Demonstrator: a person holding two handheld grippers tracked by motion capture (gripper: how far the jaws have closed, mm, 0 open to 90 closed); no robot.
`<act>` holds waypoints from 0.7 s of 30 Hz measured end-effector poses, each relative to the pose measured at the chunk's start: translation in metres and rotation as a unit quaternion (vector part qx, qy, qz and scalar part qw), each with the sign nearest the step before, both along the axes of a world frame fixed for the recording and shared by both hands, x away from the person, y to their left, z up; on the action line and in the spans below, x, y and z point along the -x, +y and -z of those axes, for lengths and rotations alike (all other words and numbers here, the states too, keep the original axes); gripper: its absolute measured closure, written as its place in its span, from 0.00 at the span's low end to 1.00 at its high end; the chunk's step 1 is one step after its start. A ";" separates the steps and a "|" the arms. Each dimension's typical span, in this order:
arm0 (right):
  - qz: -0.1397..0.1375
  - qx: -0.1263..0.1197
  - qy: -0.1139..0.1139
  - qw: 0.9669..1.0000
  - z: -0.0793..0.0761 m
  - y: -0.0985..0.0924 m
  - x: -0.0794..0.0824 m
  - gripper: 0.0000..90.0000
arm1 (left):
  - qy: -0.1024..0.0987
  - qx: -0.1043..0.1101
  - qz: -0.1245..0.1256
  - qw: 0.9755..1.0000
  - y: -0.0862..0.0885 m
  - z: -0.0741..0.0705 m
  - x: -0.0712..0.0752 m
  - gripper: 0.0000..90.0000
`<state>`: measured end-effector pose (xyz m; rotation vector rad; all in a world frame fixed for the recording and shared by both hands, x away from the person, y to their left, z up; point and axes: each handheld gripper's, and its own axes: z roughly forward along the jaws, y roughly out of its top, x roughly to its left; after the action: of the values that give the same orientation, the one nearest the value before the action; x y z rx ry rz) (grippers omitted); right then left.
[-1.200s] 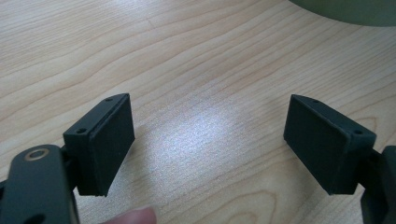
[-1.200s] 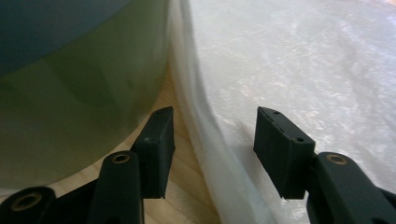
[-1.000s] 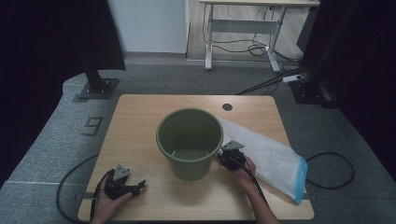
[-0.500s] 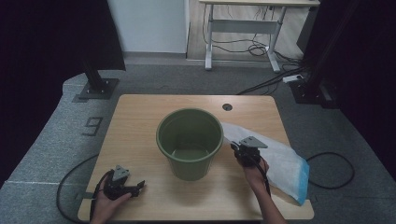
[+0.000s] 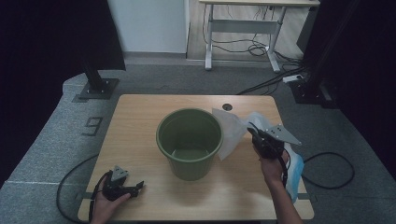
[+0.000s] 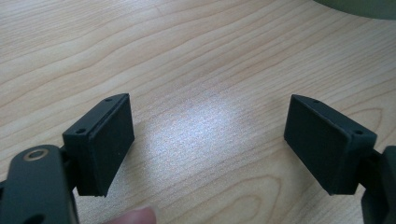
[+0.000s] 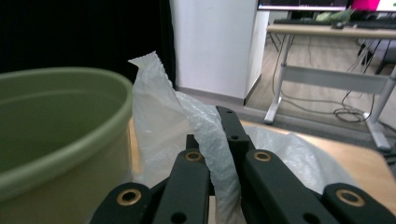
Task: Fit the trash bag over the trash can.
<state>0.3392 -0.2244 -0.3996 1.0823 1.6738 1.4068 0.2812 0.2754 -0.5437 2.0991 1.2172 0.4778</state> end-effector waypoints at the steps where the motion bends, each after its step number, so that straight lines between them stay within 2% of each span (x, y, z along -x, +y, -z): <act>1: 0.002 -0.001 -0.004 1.000 -0.005 -0.001 0.000 0.99 | 0.000 0.000 0.000 1.000 0.000 0.000 0.000 0.18; 3: 0.003 0.000 -0.009 1.000 -0.009 -0.002 0.000 0.99 | 0.000 0.000 0.000 1.000 0.000 0.000 0.000 0.18; 4: 0.007 -0.005 -0.018 1.000 -0.019 -0.004 0.001 0.99 | 0.001 0.001 0.001 1.000 0.000 0.000 0.000 0.18; 5: 0.007 -0.005 -0.018 1.000 -0.019 -0.004 0.001 0.99 | 0.001 0.001 0.001 1.000 0.000 0.000 0.000 0.18; 6: 0.011 -0.008 -0.028 1.000 -0.029 -0.005 0.003 0.99 | 0.001 0.001 0.001 1.000 0.000 0.000 0.000 0.18; 7: 0.011 -0.008 -0.028 1.000 -0.029 -0.005 0.003 0.99 | 0.001 0.001 0.001 1.000 0.000 0.000 0.000 0.18; 8: 0.015 -0.012 -0.040 0.999 -0.039 -0.007 0.006 0.99 | 0.001 0.001 0.002 1.000 0.000 0.000 0.000 0.18; 9: 0.015 -0.012 -0.040 0.999 -0.039 -0.007 0.006 0.99 | 0.001 0.001 0.002 1.000 0.000 0.000 0.000 0.18; 10: 0.017 -0.014 -0.051 0.998 -0.050 -0.009 0.009 0.99 | 0.001 0.000 0.002 1.000 0.000 0.000 0.000 0.18; 11: 0.017 -0.014 -0.051 0.998 -0.050 -0.009 0.009 0.99 | 0.001 0.000 0.002 1.000 0.000 0.000 0.000 0.18; 12: 0.018 -0.016 -0.064 0.998 -0.060 -0.012 0.012 0.99 | 0.002 0.000 0.003 1.000 0.000 0.000 0.000 0.18; 13: 0.018 -0.016 -0.064 0.998 -0.060 -0.012 0.012 0.99 | 0.003 -0.001 0.003 1.000 0.000 0.000 0.000 0.18; 14: 0.019 -0.017 -0.075 0.997 -0.069 -0.014 0.014 0.99 | 0.005 -0.001 0.004 1.000 -0.001 0.000 0.000 0.18; 21: 0.023 -0.028 -0.095 0.995 -0.088 -0.018 0.018 0.99 | 0.004 -0.002 0.003 1.000 -0.001 0.000 0.000 0.18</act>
<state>0.3215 -0.2423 -0.3119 0.9785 1.4747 1.4859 0.2813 0.2746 -0.5440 2.1098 1.2150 0.4688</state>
